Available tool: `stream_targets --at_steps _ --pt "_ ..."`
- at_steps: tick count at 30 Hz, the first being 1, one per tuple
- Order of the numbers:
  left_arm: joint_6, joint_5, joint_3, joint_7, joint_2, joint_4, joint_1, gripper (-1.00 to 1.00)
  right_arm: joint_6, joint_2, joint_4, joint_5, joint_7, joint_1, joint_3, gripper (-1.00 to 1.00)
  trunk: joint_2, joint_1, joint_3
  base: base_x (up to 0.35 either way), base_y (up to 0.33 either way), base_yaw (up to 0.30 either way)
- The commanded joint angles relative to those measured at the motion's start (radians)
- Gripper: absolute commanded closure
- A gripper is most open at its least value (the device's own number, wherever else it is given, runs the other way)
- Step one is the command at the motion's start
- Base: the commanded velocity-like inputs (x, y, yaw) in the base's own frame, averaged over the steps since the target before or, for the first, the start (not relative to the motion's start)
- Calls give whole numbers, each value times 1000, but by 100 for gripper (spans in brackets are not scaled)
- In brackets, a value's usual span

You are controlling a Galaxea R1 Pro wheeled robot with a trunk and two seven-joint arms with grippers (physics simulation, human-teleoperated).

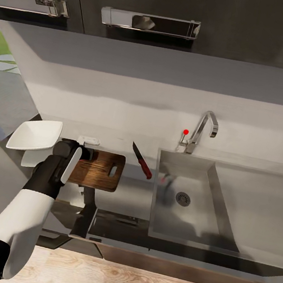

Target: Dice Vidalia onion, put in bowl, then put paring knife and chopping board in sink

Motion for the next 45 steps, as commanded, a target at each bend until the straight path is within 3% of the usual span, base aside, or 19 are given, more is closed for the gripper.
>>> stream_targets --at_steps 1,11,18,30,45 --pt "4 7 -1 8 0 1 -1 100 -1 0 -2 -11 6 0 4 -100 -2 1 -2 0 0 0" --pt "4 7 -5 8 2 -7 2 100 0 14 -2 -9 5 0 1 -100 -2 1 -2 0 0 0" --pt "4 7 -5 8 2 -18 2 100 1 -6 1 -11 5 0 5 -100 -2 1 -2 0 0 0" --pt "4 9 -5 8 3 -86 2 100 2 -7 2 -11 5 0 6 -100 -2 1 -2 0 0 0" --pt "4 9 -7 8 1 -73 2 100 2 -7 6 -11 5 0 6 -100 -2 1 -2 -119 0 0"
